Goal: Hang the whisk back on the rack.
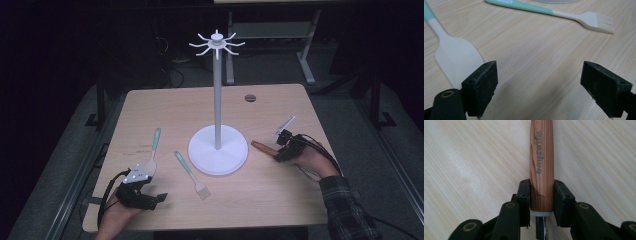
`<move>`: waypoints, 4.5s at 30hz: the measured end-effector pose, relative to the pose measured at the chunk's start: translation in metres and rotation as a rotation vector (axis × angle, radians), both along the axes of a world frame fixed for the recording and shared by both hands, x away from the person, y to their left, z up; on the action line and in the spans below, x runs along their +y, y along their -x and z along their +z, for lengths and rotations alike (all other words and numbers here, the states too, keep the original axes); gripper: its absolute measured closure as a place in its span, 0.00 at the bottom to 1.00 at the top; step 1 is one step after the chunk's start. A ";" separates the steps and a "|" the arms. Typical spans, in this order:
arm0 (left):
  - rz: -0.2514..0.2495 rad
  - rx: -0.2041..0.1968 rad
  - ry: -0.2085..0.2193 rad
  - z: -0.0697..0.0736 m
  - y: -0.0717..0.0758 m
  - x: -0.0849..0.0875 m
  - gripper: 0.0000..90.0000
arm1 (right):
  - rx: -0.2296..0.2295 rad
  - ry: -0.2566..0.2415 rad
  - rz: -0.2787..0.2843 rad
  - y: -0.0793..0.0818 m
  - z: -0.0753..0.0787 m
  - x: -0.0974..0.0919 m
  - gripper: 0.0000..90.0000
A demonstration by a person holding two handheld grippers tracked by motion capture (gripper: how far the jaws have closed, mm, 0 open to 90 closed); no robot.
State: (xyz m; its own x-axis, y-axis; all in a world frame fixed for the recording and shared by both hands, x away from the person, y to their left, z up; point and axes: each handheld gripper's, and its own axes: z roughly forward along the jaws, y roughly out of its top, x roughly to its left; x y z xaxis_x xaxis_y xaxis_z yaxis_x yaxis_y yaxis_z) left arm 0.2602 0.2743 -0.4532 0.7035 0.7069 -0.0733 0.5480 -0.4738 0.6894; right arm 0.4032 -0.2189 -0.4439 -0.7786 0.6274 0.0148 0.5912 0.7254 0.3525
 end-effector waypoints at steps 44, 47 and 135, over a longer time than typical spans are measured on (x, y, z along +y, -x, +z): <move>-0.006 -0.036 0.014 0.004 0.003 0.001 0.16 | -0.241 -0.733 -0.065 0.031 0.087 -0.041 0.78; -0.005 -0.034 0.016 0.004 0.002 0.001 0.16 | -0.251 -0.743 -0.059 0.033 0.091 -0.040 0.78; -0.001 -0.065 0.009 0.003 0.005 0.000 0.16 | -0.430 -0.905 0.227 0.021 0.210 0.063 0.78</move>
